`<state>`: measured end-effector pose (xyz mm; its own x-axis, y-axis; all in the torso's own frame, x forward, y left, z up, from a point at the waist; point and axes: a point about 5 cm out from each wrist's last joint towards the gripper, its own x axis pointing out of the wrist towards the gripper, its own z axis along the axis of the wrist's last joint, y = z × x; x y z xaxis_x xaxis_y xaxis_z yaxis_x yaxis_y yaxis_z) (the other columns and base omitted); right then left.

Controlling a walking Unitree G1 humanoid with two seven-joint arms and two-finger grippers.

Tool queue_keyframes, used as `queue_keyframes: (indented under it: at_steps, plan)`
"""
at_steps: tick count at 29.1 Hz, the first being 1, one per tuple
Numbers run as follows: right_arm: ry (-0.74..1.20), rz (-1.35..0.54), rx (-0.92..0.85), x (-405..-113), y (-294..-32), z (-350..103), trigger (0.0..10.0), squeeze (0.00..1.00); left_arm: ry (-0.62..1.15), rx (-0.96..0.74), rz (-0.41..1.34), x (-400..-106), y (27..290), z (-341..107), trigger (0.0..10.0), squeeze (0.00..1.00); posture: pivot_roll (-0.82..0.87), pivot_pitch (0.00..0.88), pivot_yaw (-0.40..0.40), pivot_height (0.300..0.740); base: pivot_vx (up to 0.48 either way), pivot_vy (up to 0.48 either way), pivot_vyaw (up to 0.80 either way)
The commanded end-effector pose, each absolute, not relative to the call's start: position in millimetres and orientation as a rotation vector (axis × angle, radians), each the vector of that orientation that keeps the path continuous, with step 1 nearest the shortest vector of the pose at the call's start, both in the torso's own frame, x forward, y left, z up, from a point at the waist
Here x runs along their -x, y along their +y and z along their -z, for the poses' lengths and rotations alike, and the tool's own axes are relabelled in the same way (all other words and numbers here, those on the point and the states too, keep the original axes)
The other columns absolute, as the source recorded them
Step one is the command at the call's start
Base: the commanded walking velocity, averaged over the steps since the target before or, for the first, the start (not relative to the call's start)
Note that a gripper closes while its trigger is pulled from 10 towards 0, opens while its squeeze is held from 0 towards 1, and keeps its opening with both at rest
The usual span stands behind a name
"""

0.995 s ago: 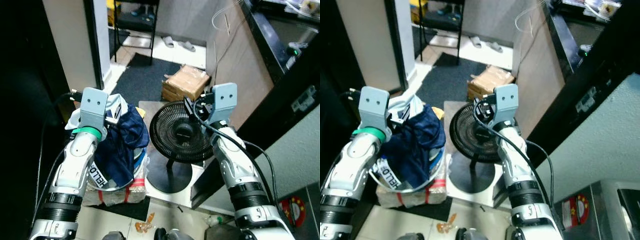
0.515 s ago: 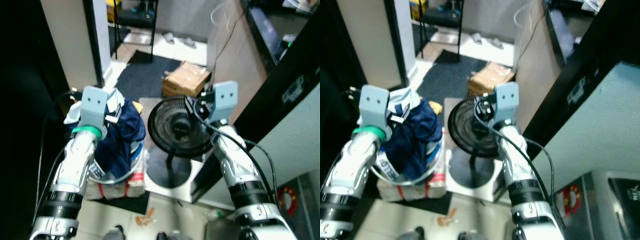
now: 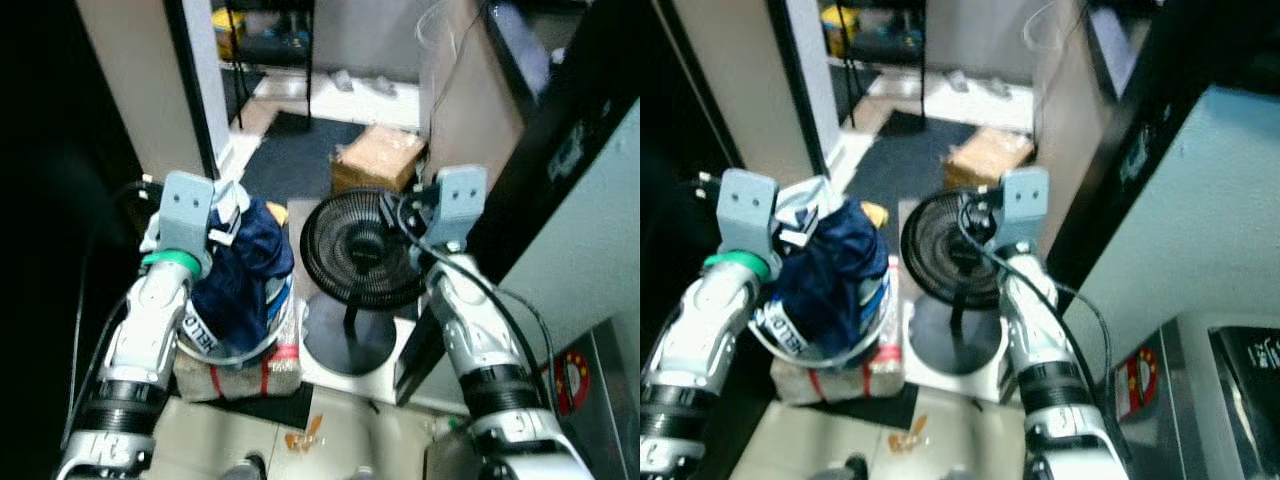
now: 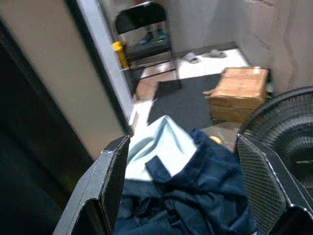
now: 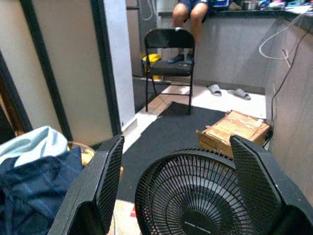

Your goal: Clothes washing

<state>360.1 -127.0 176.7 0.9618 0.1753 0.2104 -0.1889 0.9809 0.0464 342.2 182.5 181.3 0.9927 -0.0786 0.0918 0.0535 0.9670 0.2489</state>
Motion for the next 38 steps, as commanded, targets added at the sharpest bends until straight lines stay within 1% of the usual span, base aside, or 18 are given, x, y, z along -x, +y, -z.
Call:
queue_keyframes:
  at_steps: [1, 9, 28, 30, 32, 38]
  plan:
    - [-0.202, -0.154, -0.096, -360.9, -130.9, -173.5, 10.0, 0.0, -0.089, -0.26, 0.085, -343.5, 182.1, -180.7, 10.0, 0.0, 0.06, 0.006, 0.044, 0.74, 0.0, 0.0, 0.0]
    - [-0.208, -0.139, -0.109, -361.4, -130.2, -172.7, 10.0, 0.0, -0.091, -0.275, 0.09, -346.6, 185.3, -185.0, 10.0, 0.0, 0.07, 0.003, 0.064, 0.74, 0.0, 0.0, 0.0]
    - [-0.221, -0.153, -0.091, -361.3, -127.7, -173.7, 10.0, 0.0, -0.099, -0.279, 0.09, -347.1, 185.2, -185.7, 10.0, 0.0, 0.07, 0.009, 0.045, 0.74, 0.0, 0.0, 0.0]
    - [-0.223, -0.159, -0.081, -361.5, -126.4, -174.0, 10.0, 0.0, -0.105, -0.279, 0.091, -346.9, 184.8, -185.9, 10.0, 0.0, 0.07, 0.01, 0.043, 0.74, 0.289, 0.0, 0.0]
    - [-0.225, -0.171, -0.048, -361.6, -123.2, -173.8, 10.0, 0.0, -0.111, -0.279, 0.093, -346.8, 184.2, -186.1, 10.0, 0.0, 0.07, 0.011, 0.04, 0.74, 0.48, 0.0, 0.8]
    - [-0.222, -0.172, -0.044, -361.5, -122.4, -173.1, 10.0, 0.0, -0.11, -0.277, 0.091, -346.6, 184.0, -185.4, 10.0, 0.0, 0.07, 0.013, 0.038, 0.74, 0.48, 0.0, 0.8]
